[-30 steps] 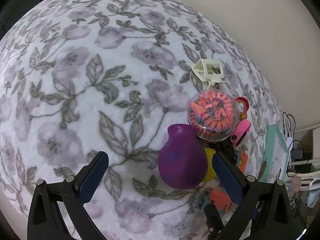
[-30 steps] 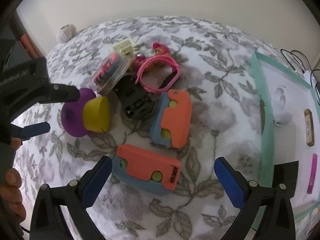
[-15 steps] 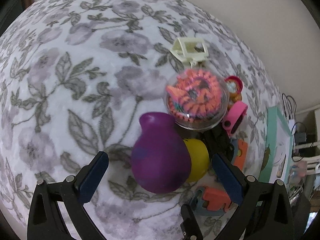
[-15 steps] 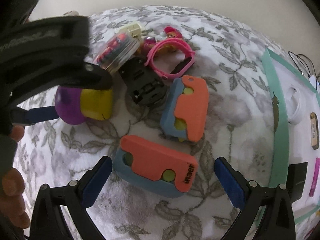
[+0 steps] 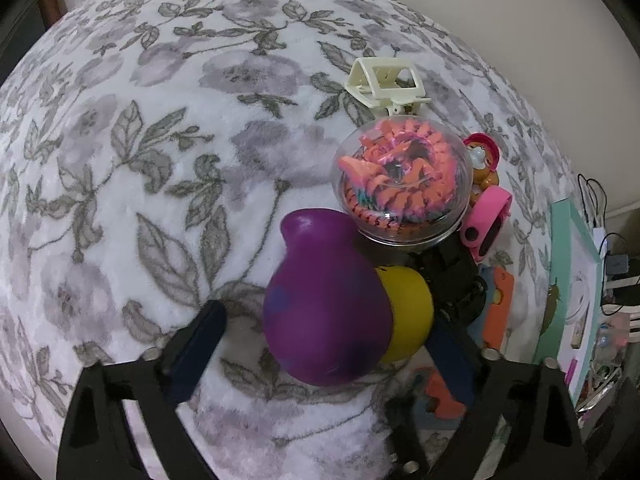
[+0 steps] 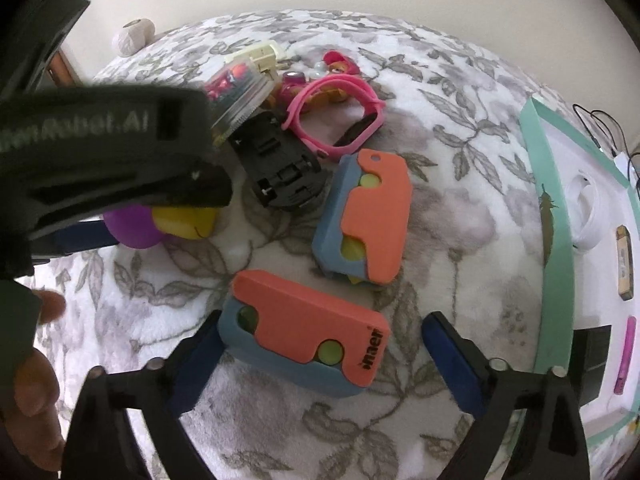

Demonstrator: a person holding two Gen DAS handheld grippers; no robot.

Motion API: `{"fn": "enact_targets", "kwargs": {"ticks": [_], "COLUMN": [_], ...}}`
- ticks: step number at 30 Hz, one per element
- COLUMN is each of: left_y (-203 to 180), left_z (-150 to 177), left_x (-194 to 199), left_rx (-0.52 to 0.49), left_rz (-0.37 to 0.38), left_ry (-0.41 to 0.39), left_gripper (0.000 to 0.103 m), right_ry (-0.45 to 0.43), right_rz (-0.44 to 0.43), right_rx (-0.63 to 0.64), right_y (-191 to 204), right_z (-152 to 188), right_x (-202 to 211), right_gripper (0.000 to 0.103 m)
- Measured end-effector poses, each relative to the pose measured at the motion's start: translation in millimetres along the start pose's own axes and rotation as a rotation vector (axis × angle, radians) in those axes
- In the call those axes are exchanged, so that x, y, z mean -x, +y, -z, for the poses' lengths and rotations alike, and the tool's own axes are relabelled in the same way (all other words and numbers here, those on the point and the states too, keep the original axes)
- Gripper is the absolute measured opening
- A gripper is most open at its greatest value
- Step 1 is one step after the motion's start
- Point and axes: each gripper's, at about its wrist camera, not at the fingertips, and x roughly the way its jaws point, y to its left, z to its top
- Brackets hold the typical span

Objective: Organize rigid objects
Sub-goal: 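Grasp the purple vase with yellow ball with the left tool while the right tool grasps the orange-blue folding toy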

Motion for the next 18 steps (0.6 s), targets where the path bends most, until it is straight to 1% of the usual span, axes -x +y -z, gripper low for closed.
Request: {"fn": "enact_targets", "kwargs": {"ticks": [1,2,3,4,5,6,9,13,18], "left_y": [0.4,-0.2,-0.4,-1.8,-3.0,-4.7,-7.0,-3.5,4.9], "left_z": [0.4,0.9,1.8,2.6,3.1,4.3,6.1,6.6,8.2], "left_x": [2.2,3.0,5.3,7.2,7.8,8.0,7.5,8.2,15.5], "left_rx": [-0.004,-0.006,-0.009,-0.014,-0.017,-0.027,-0.036,-0.019,0.006], "left_rz": [0.008,0.016,0.024,0.035,0.032,0.024,0.018,0.022,0.0], "left_ry": [-0.001,-0.004,-0.009,-0.009,-0.007,-0.008,-0.012,-0.007,-0.01], "left_gripper": [0.09,0.086,0.079,0.075,0.074,0.074,0.074,0.074,0.073], "right_ry": [0.0,0.001,0.001,0.002,0.003,0.004,0.01,0.016,0.018], "right_rz": [0.001,0.003,0.004,0.004,0.006,0.008,-0.001,-0.002,-0.02], "right_rx": [-0.003,-0.006,-0.007,-0.009,-0.01,-0.011,-0.005,0.003,-0.015], "right_y": [-1.4,-3.2,-4.9,-7.1,-9.8,-12.0,-15.9,-19.3,-26.4], "right_z": [-0.4,-1.1,-1.5,-2.0,-2.6,-3.0,-3.6,-1.1,2.0], "right_x": [0.7,1.2,2.3,3.0,3.5,3.9,4.4,6.8,13.0], "right_gripper": [0.089,0.087,0.084,0.081,0.08,0.076,0.076,0.076,0.076]}}
